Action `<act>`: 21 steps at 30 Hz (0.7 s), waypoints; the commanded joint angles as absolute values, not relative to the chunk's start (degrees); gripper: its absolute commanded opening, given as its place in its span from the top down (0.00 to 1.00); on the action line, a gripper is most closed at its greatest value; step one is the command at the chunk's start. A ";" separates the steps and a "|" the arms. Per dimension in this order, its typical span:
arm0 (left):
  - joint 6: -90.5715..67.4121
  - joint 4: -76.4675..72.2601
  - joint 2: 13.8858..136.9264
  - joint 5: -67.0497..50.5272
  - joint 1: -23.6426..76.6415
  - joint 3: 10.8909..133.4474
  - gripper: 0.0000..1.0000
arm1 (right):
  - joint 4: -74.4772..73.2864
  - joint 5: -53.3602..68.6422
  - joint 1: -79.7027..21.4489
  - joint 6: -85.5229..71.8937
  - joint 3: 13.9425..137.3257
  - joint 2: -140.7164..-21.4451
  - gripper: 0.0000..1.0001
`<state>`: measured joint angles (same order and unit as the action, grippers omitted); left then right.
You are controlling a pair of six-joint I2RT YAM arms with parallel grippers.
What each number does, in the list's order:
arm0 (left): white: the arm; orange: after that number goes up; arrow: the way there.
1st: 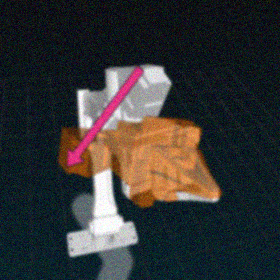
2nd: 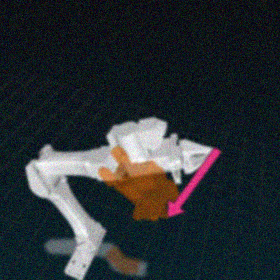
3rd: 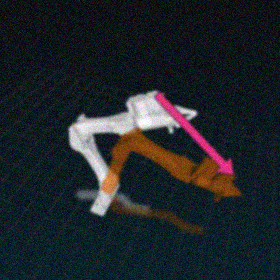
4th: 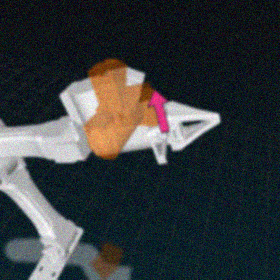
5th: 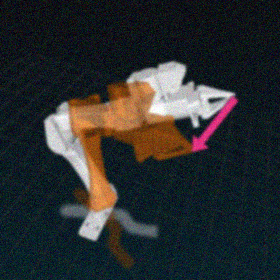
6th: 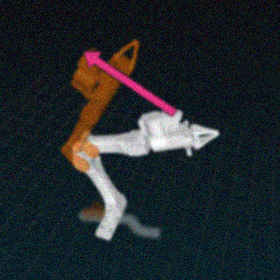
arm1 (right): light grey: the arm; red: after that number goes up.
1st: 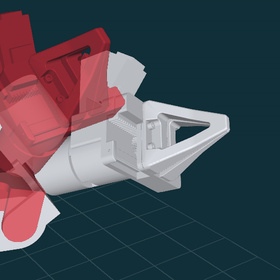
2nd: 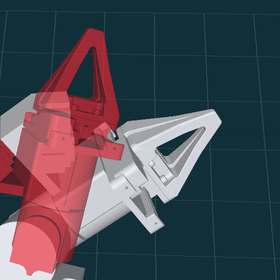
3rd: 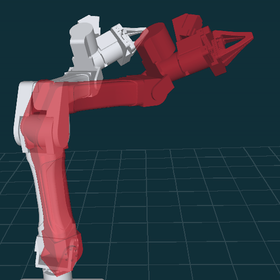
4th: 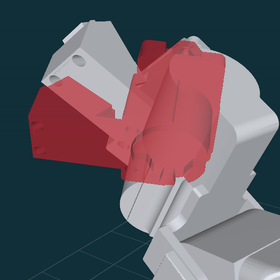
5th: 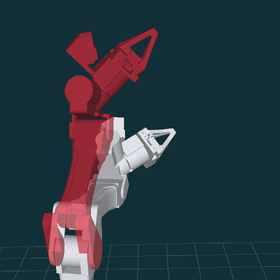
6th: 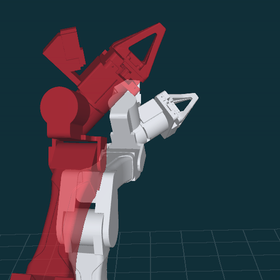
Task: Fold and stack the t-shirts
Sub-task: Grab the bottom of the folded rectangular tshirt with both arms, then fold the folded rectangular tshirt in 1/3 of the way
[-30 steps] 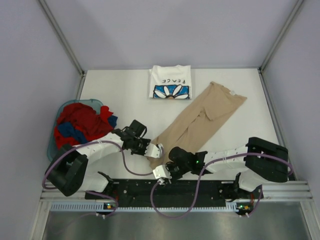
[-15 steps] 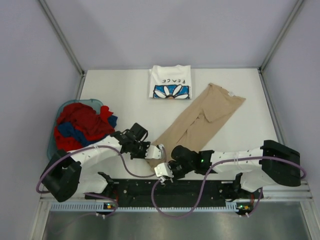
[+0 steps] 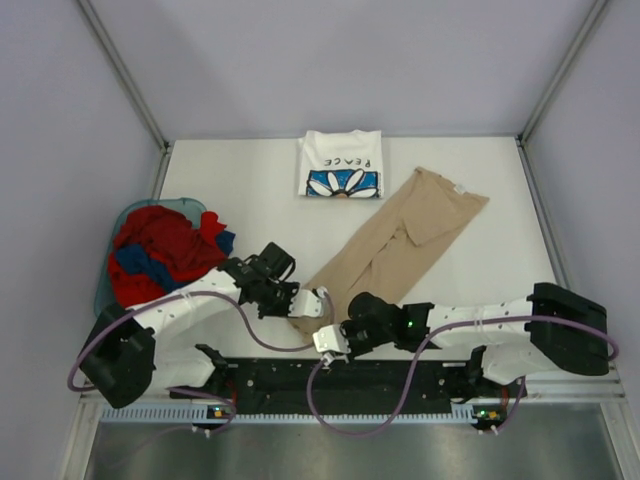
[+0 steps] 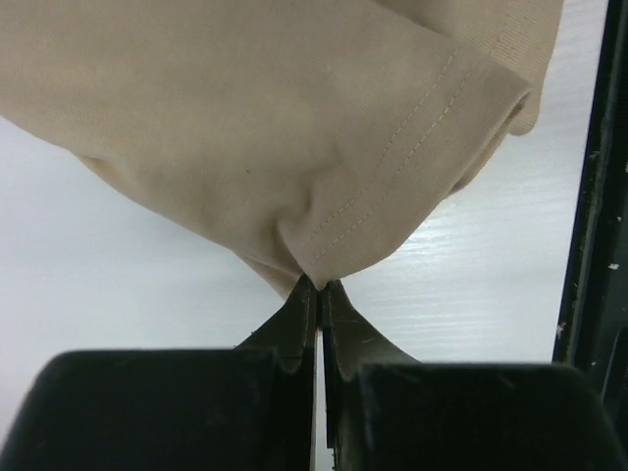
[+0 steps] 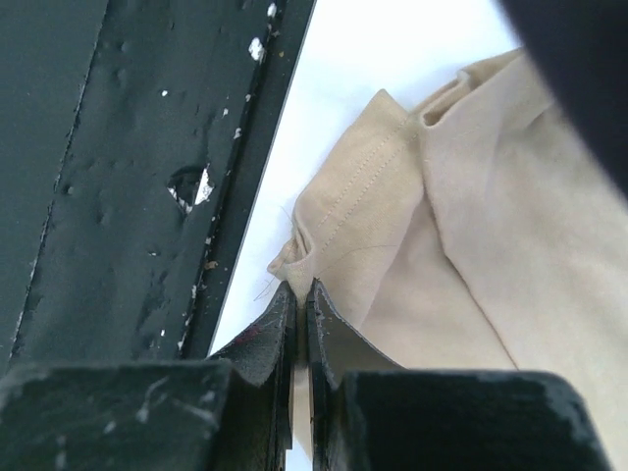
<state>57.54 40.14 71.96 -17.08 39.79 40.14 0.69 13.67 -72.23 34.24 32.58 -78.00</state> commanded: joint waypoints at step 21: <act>47.99 51.06 108.00 -13.89 40.87 94.28 1.00 | 15.28 11.07 -31.22 -7.20 17.94 -51.41 1.00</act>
